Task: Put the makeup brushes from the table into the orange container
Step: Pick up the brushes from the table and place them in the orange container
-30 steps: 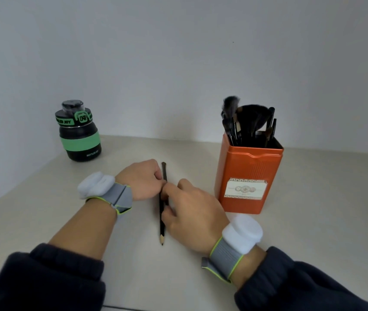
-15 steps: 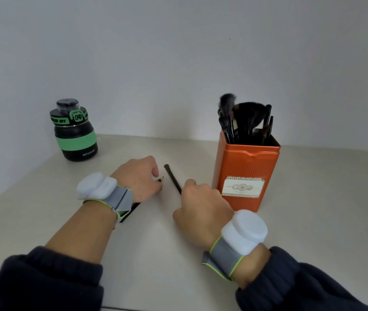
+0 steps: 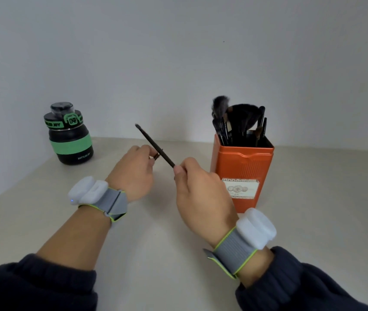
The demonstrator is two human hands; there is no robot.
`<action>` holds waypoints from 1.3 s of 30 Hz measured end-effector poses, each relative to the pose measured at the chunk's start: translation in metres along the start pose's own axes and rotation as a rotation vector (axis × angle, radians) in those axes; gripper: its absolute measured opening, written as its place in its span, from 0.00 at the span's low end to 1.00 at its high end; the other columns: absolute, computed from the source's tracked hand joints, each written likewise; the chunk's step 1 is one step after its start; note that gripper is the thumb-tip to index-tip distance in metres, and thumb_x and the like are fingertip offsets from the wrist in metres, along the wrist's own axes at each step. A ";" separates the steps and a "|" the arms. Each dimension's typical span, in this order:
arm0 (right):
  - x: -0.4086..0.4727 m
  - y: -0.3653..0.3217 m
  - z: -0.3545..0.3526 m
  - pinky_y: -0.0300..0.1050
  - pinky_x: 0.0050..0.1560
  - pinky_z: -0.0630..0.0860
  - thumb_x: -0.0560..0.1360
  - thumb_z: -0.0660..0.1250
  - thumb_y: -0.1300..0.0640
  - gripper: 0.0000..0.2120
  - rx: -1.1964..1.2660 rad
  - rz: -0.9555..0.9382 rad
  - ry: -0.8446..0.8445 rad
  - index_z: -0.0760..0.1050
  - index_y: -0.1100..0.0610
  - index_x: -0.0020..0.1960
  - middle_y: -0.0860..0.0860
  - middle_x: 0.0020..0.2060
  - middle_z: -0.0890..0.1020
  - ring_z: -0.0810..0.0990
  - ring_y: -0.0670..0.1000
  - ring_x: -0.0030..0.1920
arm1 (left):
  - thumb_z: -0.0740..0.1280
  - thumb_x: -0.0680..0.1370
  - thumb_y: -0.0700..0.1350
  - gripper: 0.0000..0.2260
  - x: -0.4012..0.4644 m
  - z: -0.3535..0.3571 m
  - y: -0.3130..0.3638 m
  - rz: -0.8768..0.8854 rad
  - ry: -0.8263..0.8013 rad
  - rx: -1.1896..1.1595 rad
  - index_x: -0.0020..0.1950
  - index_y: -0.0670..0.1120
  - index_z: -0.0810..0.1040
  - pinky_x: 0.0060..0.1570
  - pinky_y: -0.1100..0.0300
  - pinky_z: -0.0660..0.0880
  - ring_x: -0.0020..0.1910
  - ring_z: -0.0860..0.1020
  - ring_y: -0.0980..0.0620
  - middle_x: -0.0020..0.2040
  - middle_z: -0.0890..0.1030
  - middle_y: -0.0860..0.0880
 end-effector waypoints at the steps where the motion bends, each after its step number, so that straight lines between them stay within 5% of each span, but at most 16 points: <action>1: 0.001 -0.003 -0.004 0.49 0.37 0.70 0.84 0.54 0.51 0.09 0.084 -0.066 0.049 0.69 0.55 0.52 0.51 0.35 0.78 0.78 0.59 0.39 | 0.58 0.83 0.41 0.13 0.000 -0.005 0.002 0.017 0.059 -0.038 0.65 0.44 0.75 0.51 0.56 0.69 0.52 0.77 0.41 0.53 0.75 0.43; 4: 0.000 -0.012 -0.021 0.46 0.33 0.67 0.83 0.58 0.57 0.04 0.243 -0.224 0.236 0.71 0.56 0.54 0.44 0.30 0.72 0.73 0.48 0.31 | 0.60 0.82 0.40 0.11 -0.003 -0.020 0.012 0.079 0.222 -0.217 0.61 0.46 0.79 0.52 0.56 0.73 0.48 0.80 0.43 0.51 0.76 0.47; 6: -0.001 -0.011 -0.036 0.35 0.29 0.63 0.82 0.58 0.57 0.07 0.334 -0.243 0.370 0.73 0.55 0.57 0.41 0.27 0.70 0.71 0.43 0.28 | 0.61 0.82 0.39 0.10 -0.007 -0.024 0.016 0.106 0.272 -0.337 0.59 0.46 0.79 0.51 0.51 0.77 0.45 0.80 0.45 0.52 0.78 0.46; 9: -0.001 -0.009 -0.060 0.27 0.32 0.63 0.83 0.57 0.56 0.09 0.491 -0.274 0.524 0.75 0.53 0.58 0.40 0.33 0.74 0.70 0.38 0.30 | 0.62 0.81 0.38 0.10 -0.009 -0.029 0.022 0.117 0.314 -0.533 0.53 0.52 0.77 0.43 0.59 0.79 0.38 0.79 0.56 0.46 0.81 0.50; 12: 0.000 -0.001 -0.082 0.33 0.42 0.71 0.83 0.57 0.55 0.08 0.609 -0.270 0.647 0.75 0.51 0.56 0.41 0.40 0.78 0.75 0.39 0.38 | 0.62 0.81 0.35 0.14 -0.014 -0.041 0.029 0.134 0.412 -0.762 0.49 0.56 0.75 0.40 0.64 0.79 0.34 0.77 0.60 0.43 0.80 0.52; 19: -0.004 0.022 -0.118 0.42 0.37 0.70 0.84 0.54 0.60 0.07 0.669 -0.186 0.869 0.69 0.51 0.50 0.45 0.29 0.77 0.76 0.53 0.32 | 0.63 0.80 0.36 0.04 -0.025 -0.069 0.056 0.205 0.694 -1.195 0.52 0.44 0.74 0.49 0.54 0.81 0.38 0.84 0.52 0.43 0.81 0.46; 23: -0.004 0.028 -0.124 0.51 0.42 0.73 0.83 0.55 0.62 0.06 0.653 -0.168 0.908 0.69 0.54 0.51 0.53 0.37 0.79 0.76 0.52 0.38 | 0.63 0.81 0.36 0.03 -0.034 -0.069 0.078 0.283 0.711 -1.323 0.53 0.42 0.72 0.47 0.53 0.81 0.42 0.85 0.47 0.43 0.82 0.45; 26: -0.001 0.032 -0.124 0.58 0.41 0.77 0.82 0.59 0.61 0.06 0.596 -0.111 0.915 0.72 0.52 0.49 0.48 0.39 0.77 0.75 0.52 0.38 | 0.63 0.81 0.35 0.04 -0.039 -0.066 0.092 0.337 0.692 -1.330 0.53 0.43 0.71 0.48 0.51 0.81 0.43 0.85 0.46 0.45 0.81 0.42; 32: 0.006 0.035 -0.114 0.38 0.39 0.73 0.78 0.65 0.60 0.05 0.496 -0.054 0.797 0.76 0.52 0.52 0.43 0.34 0.79 0.77 0.41 0.34 | 0.63 0.81 0.33 0.06 -0.043 -0.064 0.103 0.398 0.655 -1.264 0.53 0.43 0.71 0.53 0.46 0.81 0.45 0.84 0.45 0.45 0.81 0.41; 39: 0.008 0.031 -0.105 0.47 0.36 0.72 0.76 0.63 0.59 0.05 0.231 -0.020 0.690 0.77 0.53 0.47 0.40 0.27 0.74 0.75 0.48 0.34 | 0.62 0.81 0.33 0.06 -0.043 -0.064 0.096 0.364 0.705 -1.300 0.53 0.43 0.69 0.50 0.48 0.81 0.43 0.85 0.45 0.45 0.81 0.38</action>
Point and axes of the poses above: each hand's wrist, its own x-axis towards the middle knuckle, its own z-axis out of the palm, y = z × x, the point moved 6 cm from there along x, towards the middle knuckle
